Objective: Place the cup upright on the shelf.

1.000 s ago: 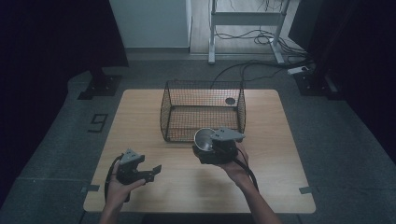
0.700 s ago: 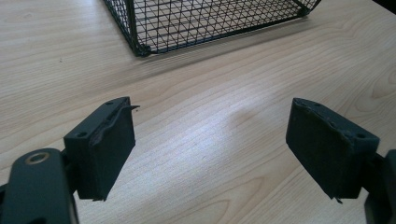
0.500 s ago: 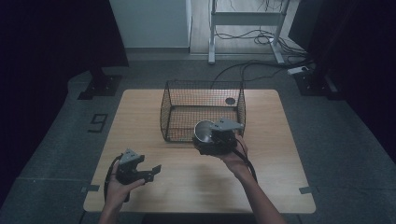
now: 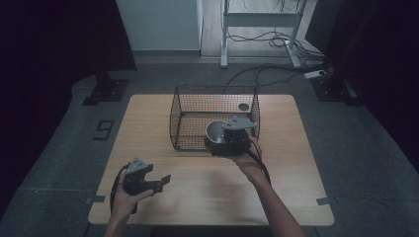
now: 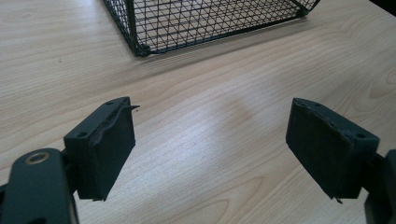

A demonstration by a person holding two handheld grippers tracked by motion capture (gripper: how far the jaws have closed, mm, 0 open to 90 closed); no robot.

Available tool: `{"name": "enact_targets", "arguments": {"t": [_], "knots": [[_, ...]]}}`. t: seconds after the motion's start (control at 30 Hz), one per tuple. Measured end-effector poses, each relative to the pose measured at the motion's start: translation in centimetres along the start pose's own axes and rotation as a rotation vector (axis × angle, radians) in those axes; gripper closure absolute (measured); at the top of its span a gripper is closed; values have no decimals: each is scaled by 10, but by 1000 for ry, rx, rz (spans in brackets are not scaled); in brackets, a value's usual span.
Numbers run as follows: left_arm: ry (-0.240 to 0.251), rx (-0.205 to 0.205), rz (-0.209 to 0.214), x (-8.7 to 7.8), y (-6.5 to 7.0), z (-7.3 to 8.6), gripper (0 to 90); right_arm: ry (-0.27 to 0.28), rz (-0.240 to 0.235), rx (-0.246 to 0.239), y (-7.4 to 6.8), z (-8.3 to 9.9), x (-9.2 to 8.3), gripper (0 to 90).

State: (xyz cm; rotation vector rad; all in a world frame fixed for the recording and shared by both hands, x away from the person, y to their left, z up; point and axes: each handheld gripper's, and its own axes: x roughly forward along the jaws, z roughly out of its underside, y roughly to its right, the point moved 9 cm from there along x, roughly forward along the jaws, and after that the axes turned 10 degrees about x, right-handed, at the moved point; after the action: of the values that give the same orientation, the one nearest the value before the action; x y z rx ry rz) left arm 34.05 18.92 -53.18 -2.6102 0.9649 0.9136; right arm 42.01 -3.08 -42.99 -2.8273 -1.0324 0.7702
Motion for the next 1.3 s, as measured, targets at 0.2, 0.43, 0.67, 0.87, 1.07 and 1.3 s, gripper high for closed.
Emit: {"name": "enact_targets", "arguments": {"t": [0.2, 0.43, 0.67, 0.87, 1.07, 1.3], "knots": [[0, -2, -1, 0, -1, 0, 160, -7, 3, -4, 1, -3, 5, 181], [4, -5, -2, -1, -2, 0, 159, -11, 7, -1, 3, -5, 10, 181], [7, -6, -2, -2, -3, 0, 160, -9, 7, 9, 6, -10, 13, 181], [7, -7, -1, -2, -3, 0, 160, -12, 15, 12, 10, -15, 16, 181], [8, -11, -3, -3, -4, 0, 160, -23, 19, 18, 14, -19, 23, 181], [12, -13, -4, -4, -6, 0, 160, -36, 30, 18, 20, -25, 32, 181]]}}
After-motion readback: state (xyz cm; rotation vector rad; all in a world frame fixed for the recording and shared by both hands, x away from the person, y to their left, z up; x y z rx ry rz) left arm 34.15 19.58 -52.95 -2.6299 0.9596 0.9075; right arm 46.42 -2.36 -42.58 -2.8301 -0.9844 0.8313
